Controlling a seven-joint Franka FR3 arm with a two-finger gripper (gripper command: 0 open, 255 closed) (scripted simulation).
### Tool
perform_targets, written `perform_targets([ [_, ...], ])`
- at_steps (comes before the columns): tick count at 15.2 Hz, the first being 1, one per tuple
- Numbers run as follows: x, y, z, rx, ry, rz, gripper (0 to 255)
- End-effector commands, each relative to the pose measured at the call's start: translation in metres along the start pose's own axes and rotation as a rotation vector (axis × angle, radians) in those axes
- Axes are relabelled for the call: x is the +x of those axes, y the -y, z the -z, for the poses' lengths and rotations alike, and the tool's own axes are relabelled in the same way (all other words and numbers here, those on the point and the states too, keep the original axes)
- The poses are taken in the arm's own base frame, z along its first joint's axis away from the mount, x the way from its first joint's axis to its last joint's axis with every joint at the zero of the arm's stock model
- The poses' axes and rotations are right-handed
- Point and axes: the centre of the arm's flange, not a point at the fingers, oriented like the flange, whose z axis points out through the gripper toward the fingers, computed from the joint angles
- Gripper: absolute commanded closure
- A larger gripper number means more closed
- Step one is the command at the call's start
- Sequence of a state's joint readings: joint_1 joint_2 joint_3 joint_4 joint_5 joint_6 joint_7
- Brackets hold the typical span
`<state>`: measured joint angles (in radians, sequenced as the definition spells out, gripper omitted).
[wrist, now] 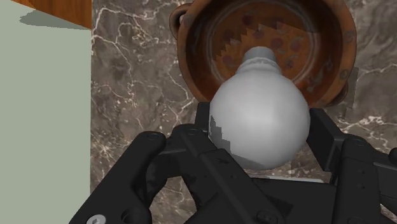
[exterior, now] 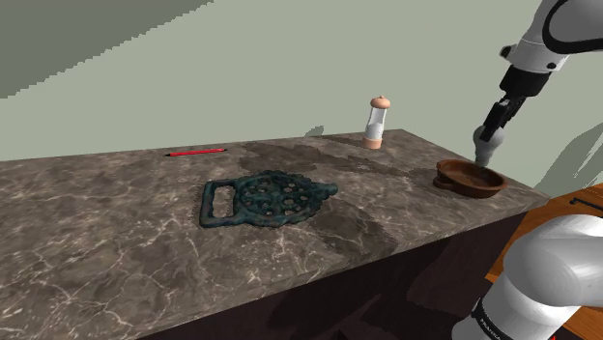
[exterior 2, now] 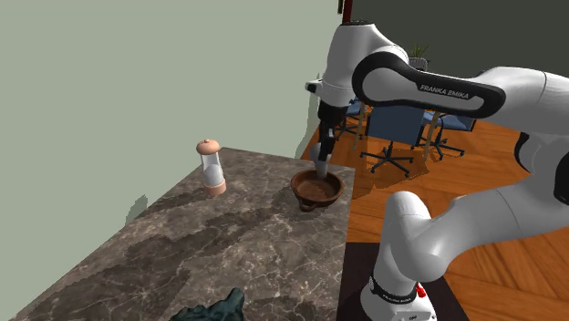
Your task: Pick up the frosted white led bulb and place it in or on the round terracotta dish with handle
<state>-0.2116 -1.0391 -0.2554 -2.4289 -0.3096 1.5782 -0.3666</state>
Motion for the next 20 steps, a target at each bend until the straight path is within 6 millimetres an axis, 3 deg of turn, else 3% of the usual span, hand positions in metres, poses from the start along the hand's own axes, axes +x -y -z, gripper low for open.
perform_targets([
  [1,-0.001,0.002,-0.011,0.0,0.0,0.0,255],
  [3,-0.003,0.004,-0.025,0.0,0.0,0.0,255],
  [11,-0.003,0.004,-0.025,0.0,0.0,0.0,255],
  [12,-0.003,0.004,-0.025,0.0,0.0,0.0,0],
  [17,-0.003,0.004,-0.025,0.0,0.0,0.0,0],
  [20,-0.003,0.004,0.015,0.0,0.0,0.0,0],
])
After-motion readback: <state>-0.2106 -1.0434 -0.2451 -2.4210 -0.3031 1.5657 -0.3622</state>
